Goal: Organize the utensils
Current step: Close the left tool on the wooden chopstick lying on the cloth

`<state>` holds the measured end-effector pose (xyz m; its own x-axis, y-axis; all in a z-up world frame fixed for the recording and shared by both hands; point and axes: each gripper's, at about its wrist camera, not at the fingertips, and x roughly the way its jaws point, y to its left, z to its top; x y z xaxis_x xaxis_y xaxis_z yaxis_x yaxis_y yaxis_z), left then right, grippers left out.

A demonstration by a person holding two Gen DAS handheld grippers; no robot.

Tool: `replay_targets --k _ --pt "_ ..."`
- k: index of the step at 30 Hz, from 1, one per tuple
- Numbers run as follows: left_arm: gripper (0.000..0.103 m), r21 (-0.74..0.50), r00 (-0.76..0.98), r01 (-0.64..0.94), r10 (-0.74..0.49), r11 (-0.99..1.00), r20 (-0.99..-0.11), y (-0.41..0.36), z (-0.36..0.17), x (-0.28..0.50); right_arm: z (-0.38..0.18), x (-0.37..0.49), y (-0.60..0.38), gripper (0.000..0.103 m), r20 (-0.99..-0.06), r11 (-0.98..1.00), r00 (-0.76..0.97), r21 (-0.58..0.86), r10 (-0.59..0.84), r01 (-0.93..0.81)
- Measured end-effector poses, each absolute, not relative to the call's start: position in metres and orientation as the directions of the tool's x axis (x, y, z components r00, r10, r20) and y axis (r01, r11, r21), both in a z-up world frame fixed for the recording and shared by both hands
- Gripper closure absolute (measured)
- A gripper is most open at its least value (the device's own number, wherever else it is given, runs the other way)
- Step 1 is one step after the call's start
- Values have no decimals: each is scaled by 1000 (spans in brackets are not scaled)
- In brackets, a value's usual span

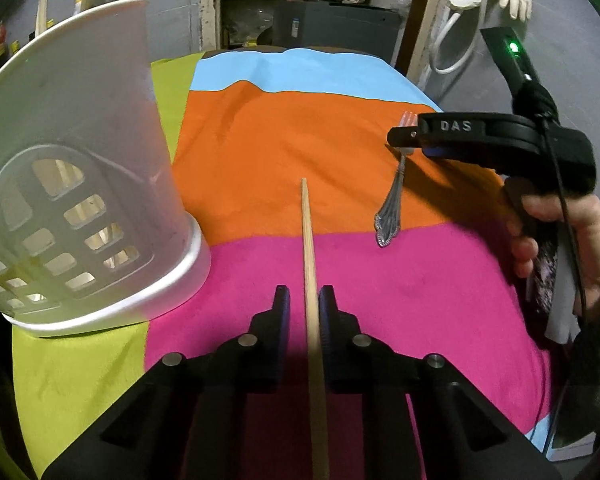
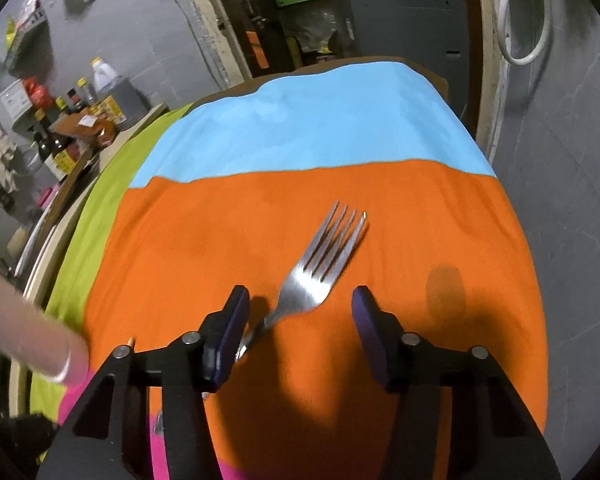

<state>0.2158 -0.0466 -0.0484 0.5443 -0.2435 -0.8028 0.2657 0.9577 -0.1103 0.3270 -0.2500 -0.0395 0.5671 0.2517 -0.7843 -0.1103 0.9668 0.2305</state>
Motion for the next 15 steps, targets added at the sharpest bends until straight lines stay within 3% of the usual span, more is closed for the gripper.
replay_targets --k 5,11,15 --pt "98 -144 546 210 -239 967 -803 -46 -47 228 -41 339 -242 58 -789 974 573 196 223 -109" --pt "98 -167 553 176 -238 970 -799 -48 -43 232 -41 343 -235 77 -794 982 579 126 184 -139" --pt "98 -185 547 167 -247 969 -800 -45 -41 229 -41 338 -232 81 -796 974 569 111 206 -197"
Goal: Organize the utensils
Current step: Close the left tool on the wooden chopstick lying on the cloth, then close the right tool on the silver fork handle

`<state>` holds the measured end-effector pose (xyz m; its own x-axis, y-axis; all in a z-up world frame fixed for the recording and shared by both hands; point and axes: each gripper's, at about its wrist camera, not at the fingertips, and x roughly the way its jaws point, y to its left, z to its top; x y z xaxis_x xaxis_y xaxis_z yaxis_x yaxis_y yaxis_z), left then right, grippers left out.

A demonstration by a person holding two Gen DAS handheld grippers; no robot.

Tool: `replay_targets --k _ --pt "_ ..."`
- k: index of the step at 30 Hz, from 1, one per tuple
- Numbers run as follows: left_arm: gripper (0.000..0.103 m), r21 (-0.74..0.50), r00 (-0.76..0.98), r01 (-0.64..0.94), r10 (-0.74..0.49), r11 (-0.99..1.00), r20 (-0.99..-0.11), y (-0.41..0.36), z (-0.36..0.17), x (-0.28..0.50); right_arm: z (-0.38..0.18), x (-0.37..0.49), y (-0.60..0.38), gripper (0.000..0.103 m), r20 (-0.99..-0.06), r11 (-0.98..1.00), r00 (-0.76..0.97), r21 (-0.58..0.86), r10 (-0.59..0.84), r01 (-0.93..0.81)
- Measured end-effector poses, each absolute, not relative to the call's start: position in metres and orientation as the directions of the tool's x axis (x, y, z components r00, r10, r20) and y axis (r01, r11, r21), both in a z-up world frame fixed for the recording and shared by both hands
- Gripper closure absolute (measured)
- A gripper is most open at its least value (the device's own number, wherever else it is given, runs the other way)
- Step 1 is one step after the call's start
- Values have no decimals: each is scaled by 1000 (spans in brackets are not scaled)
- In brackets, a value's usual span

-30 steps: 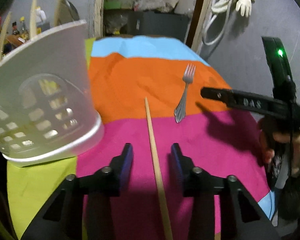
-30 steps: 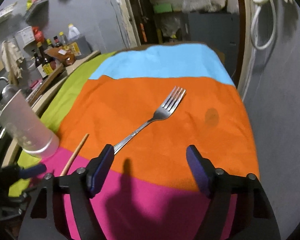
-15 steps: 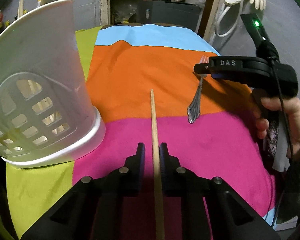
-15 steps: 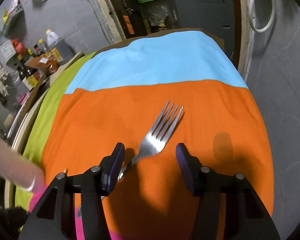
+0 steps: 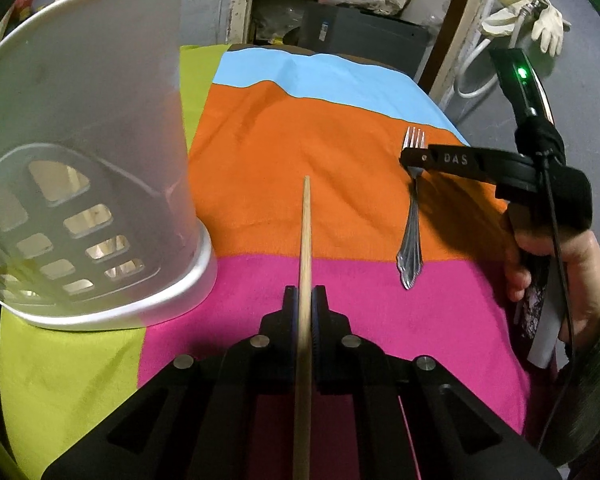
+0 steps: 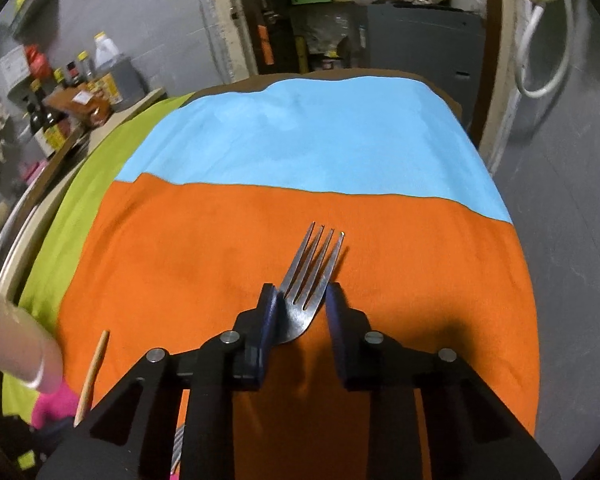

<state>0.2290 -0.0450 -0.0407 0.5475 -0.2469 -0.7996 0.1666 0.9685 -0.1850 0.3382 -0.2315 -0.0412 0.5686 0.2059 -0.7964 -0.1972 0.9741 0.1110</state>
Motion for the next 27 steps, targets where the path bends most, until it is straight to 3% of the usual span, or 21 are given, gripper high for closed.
replay_targets --k 19,27 --pt "98 -199 487 210 -279 957 -828 -36 -36 216 -39 251 -220 83 -819 815 414 108 398 -569" --pt "98 -194 440 251 -291 948 -850 -36 -34 212 -39 233 -216 72 -821 825 411 123 397 -552"
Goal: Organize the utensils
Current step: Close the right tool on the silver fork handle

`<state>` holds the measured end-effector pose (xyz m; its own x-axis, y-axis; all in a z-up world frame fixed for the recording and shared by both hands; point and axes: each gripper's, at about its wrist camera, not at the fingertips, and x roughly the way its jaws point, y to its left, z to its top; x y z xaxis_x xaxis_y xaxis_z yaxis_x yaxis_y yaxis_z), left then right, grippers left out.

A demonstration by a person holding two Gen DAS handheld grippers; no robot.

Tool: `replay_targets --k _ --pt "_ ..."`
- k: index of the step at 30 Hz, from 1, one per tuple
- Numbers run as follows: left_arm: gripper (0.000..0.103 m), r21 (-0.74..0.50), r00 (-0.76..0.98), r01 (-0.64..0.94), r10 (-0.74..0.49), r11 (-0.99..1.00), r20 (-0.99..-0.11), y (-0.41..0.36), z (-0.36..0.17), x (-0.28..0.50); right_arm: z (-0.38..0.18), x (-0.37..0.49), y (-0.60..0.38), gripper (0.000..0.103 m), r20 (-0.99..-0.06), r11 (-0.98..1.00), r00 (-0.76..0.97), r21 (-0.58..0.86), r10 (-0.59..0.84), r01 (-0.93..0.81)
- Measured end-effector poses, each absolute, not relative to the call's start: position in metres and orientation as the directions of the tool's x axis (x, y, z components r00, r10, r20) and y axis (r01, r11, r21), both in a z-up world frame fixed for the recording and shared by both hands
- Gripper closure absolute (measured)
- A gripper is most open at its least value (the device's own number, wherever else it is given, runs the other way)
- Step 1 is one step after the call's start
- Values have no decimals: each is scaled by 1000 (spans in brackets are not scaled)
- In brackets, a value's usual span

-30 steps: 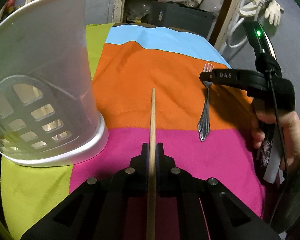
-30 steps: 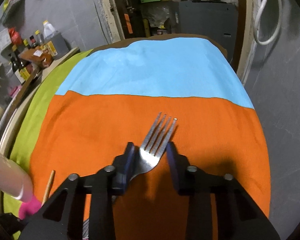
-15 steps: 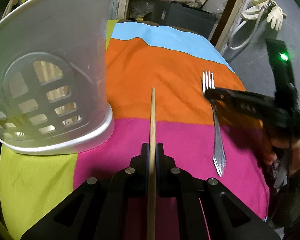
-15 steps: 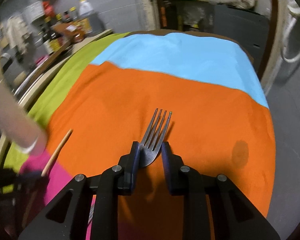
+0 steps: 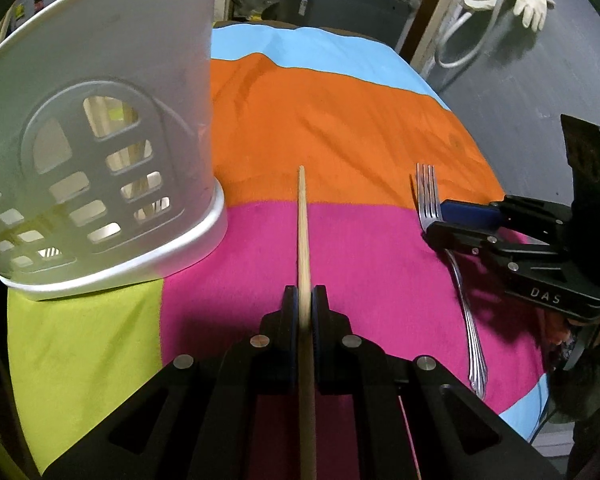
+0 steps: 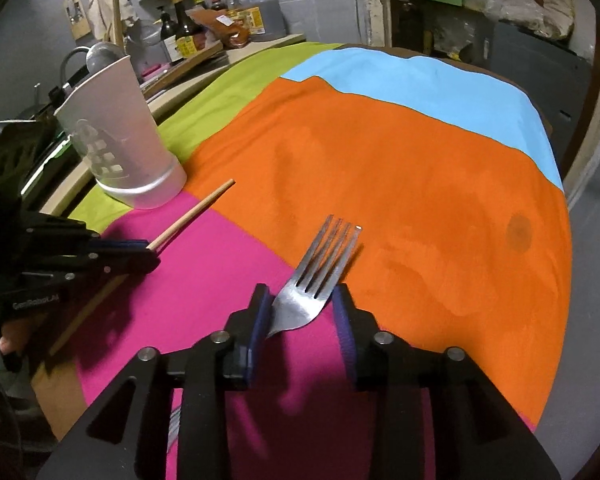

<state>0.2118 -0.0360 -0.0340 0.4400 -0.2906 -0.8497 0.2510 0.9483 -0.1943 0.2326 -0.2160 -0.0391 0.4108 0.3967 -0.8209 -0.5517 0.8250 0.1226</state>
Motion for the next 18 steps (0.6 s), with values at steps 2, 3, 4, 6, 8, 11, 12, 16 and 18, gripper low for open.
replay_targets --k 2,3,4,6,8,11,12,16,18 --pt "97 -182 428 268 -287 946 -857 -38 -33 212 -39 228 -214 71 -826 842 428 100 367 -530" --pt "97 -180 423 275 -287 945 -860 -39 -33 212 -39 227 -211 71 -828 856 443 85 345 -509" --pt "97 -176 415 286 -287 942 -863 -39 -33 212 -40 226 -210 70 -828 866 449 82 334 -492" --pt "97 -171 401 303 -288 938 -870 -39 -33 214 -41 223 -208 65 -829 881 460 80 319 -466" --pt "96 -166 385 323 -289 932 -876 -40 -33 216 -43 224 -204 61 -828 892 472 72 303 -446" --pt "96 -167 368 339 -294 926 -882 -41 -34 221 -46 223 -194 59 -825 904 504 18 255 -428" --pt "96 -169 364 343 -297 924 -883 -41 -34 221 -47 223 -191 61 -820 909 520 2 240 -417" --pt "97 -168 366 351 -300 921 -881 -43 -35 224 -47 224 -191 74 -815 921 532 8 232 -389" --pt "98 -171 371 346 -302 923 -878 -42 -36 223 -47 226 -191 76 -817 923 530 6 226 -385"
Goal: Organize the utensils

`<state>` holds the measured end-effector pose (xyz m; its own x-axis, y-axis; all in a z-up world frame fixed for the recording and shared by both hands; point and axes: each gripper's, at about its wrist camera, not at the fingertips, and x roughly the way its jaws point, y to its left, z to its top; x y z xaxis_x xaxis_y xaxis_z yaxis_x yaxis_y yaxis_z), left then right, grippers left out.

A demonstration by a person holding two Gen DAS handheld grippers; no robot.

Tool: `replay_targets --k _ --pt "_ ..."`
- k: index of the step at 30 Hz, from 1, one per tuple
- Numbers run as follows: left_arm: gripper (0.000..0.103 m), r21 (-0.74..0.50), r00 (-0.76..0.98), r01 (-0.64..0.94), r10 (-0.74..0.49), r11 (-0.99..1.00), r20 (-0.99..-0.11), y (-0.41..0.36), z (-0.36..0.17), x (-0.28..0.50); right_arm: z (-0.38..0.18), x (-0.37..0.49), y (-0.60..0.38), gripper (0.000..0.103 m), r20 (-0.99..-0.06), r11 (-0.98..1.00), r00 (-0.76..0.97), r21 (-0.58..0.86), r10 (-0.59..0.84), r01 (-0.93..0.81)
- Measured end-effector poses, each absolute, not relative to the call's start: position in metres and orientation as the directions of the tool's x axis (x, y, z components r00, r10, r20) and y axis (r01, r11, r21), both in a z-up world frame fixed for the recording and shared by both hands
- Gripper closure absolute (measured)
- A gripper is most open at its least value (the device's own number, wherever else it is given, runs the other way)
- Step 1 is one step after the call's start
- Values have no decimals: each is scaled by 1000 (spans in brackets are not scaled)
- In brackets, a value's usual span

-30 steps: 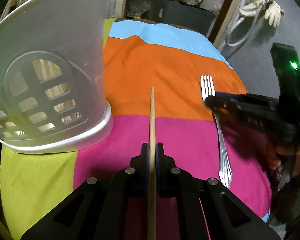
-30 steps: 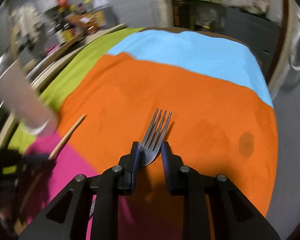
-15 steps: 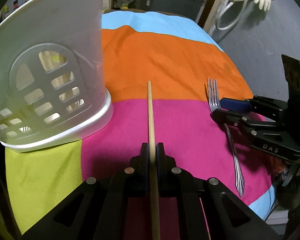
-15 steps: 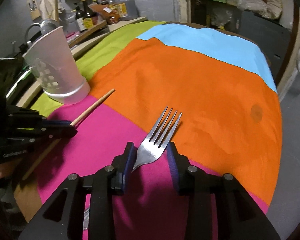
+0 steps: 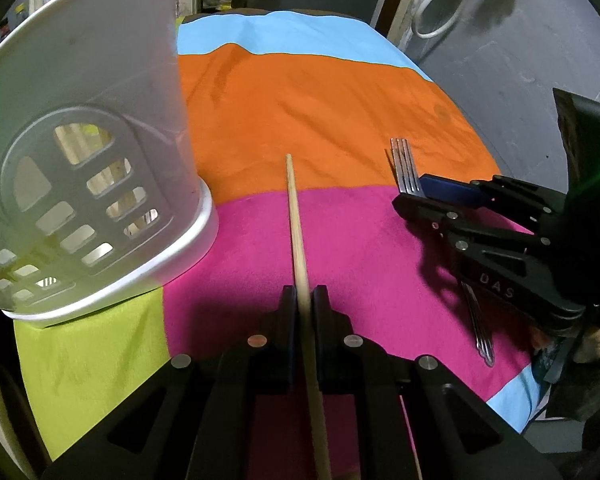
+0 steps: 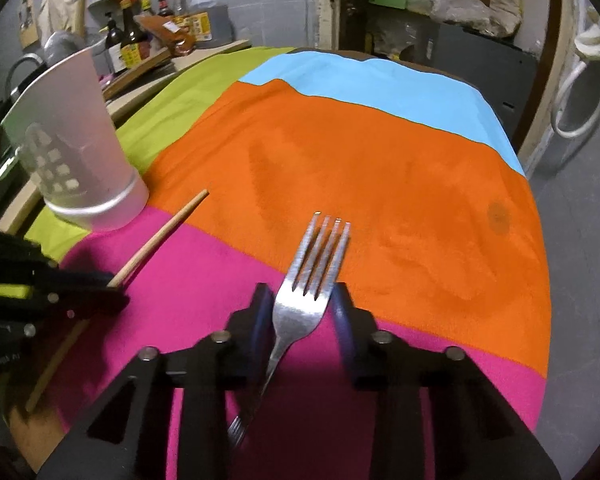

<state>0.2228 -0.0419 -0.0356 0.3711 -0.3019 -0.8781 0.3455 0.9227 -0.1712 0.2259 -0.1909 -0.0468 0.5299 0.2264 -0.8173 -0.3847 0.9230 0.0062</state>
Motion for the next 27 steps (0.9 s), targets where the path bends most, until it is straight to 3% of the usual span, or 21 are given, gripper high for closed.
replay_targets --k 5,10,18,27 --pt "99 -201 406 320 -326 926 -854 -40 -32 213 -44 224 -190 78 -808 922 538 15 240 -387" --pt "99 -207 526 311 -350 927 -775 -35 -19 190 -28 202 -195 79 -718 920 633 26 289 -391" --pt "99 -182 766 274 -328 944 -553 -27 6 155 2 147 -189 79 -494 917 820 -99 291 -385" --pt "99 -153 894 254 -292 955 -341 -27 22 128 24 107 -186 80 -222 932 935 -172 278 -318"
